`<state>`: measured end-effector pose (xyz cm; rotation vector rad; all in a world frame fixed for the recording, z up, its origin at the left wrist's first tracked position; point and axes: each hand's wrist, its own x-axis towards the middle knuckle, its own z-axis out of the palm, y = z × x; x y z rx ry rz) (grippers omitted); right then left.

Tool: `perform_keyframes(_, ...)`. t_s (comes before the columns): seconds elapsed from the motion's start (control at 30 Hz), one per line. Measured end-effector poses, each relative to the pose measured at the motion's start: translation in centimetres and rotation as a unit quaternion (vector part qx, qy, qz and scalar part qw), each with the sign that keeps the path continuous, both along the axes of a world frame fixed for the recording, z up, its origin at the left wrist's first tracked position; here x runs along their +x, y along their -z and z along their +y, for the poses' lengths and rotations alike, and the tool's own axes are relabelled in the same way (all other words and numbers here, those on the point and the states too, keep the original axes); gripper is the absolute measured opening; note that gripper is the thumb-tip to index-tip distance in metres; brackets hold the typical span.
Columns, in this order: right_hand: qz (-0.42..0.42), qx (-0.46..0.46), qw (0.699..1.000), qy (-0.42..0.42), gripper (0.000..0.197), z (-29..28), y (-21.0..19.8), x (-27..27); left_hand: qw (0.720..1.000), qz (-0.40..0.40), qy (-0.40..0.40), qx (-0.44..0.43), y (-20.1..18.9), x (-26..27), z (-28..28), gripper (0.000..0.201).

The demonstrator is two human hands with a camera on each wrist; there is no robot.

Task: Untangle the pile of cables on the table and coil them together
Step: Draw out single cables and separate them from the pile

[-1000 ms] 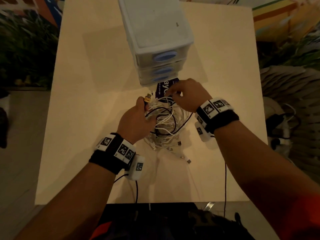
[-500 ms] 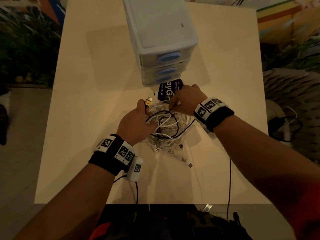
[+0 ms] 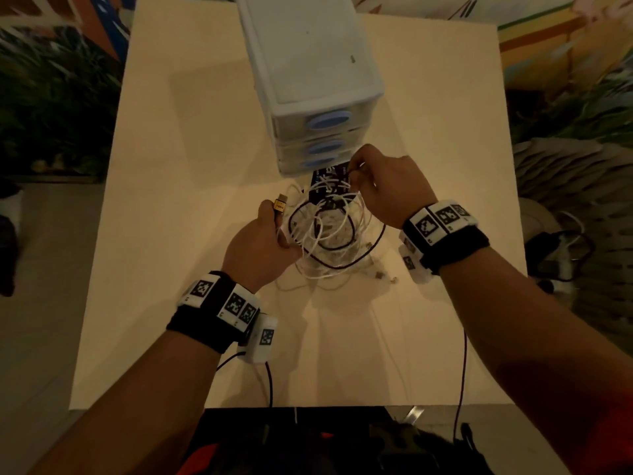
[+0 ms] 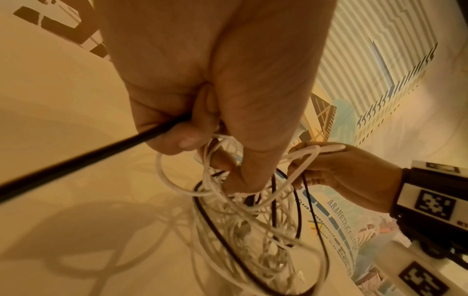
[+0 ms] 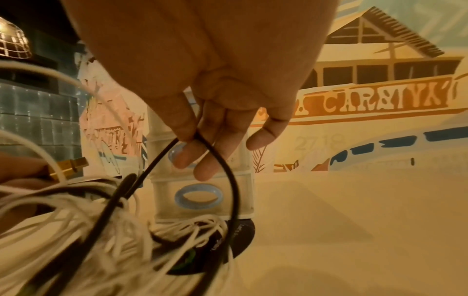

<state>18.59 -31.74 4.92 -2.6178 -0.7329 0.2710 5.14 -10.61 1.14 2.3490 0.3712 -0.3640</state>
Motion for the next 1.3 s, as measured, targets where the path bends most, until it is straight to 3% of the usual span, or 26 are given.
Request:
perform_keyframes(0.17, 0.068, 0.072, 0.989, 0.115, 0.008, -2.0, -0.5, 0.6, 1.0, 0.005, -0.015, -0.006, 0.0, -0.3, 0.2, 0.051)
perform_keyframes(0.4, 0.097, 0.167, 0.967, 0.166, 0.01, -4.3, -1.7, -0.2, 0.998, -0.031, -0.053, -0.017, -1.4, -0.8, 0.0, 0.032)
perform_keyframes(0.57, 0.129, 0.299, 0.906, 0.268, 0.018, -7.9, -2.4, -2.6, 0.993, -0.048, -0.112, -0.009, -2.4, -0.9, 0.7, 0.03)
perform_keyframes(0.73, 0.151, 0.265, 0.892, 0.334, 0.011, -12.1, 0.4, -6.3, 0.985, -0.069, -0.158, -0.028, -3.3, -1.2, 1.0, 0.029)
perform_keyframes(0.87, 0.189, 0.154, 0.917, 0.316, 0.003, -14.2, 2.6, -10.2, 0.991, -0.074, -0.097, -0.049, -4.1, -1.9, 0.0, 0.034)
perform_keyframes(1.0, 0.162, -0.015, 0.965, 0.207, 0.034, -14.3, 3.0, -13.4, 0.998, -0.032, -0.031, -0.054, -3.4, -2.6, -0.9, 0.041)
perform_keyframes(1.17, 0.148, -0.066, 0.98, 0.112, 0.034, -12.1, 3.7, -15.5, 0.998, -0.012, -0.034, -0.045, -1.6, -3.5, -1.4, 0.025)
perform_keyframes(1.3, 0.061, 0.014, 0.995, 0.078, 0.024, -8.7, 3.9, -16.3, 0.99, -0.023, -0.11, -0.087, -0.3, -3.5, -0.6, 0.022)
